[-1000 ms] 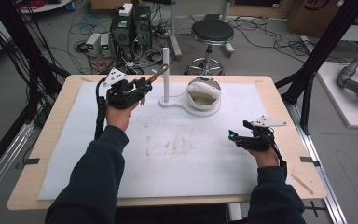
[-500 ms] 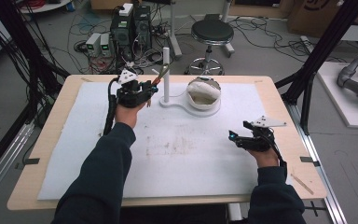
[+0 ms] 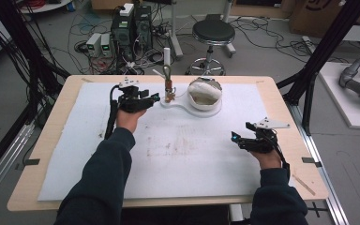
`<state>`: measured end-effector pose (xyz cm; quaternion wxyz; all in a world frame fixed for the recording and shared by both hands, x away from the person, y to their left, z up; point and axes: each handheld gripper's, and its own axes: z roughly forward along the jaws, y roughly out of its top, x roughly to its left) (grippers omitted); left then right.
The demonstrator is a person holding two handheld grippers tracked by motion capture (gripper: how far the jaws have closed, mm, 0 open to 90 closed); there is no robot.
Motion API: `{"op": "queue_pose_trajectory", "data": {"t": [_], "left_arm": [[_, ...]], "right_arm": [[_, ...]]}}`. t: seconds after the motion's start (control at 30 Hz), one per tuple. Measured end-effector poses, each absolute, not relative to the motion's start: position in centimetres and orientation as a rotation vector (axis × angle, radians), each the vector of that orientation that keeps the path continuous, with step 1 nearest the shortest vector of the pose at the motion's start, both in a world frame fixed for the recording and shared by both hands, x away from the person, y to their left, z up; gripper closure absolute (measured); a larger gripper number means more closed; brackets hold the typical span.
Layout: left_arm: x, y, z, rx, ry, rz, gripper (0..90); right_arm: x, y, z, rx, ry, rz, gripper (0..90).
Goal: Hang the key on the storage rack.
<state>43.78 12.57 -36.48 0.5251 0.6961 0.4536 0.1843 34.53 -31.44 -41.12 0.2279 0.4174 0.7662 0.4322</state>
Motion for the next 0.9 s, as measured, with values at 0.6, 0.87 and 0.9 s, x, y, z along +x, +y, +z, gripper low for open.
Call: {"op": "queue_pose_trajectory", "data": {"t": [0.6, 0.87, 0.9], "left_arm": [[38.5, 21.2, -39.4, 1.587, 0.973, 0.426, 18.9], [35.7, 22.7, -40.6, 1.621, 0.930, 0.508, 18.9], [35.2, 22.8, -40.9, 1.629, 0.925, 0.526, 18.9]], "right_arm": [[34.5, -31.0, -41.3, 1.130, 2.133, 1.193, 22.1], [34.4, -30.8, -41.4, 1.127, 2.140, 1.201, 21.5], [34.4, -30.9, -41.4, 1.129, 2.141, 1.205, 21.5]]}}
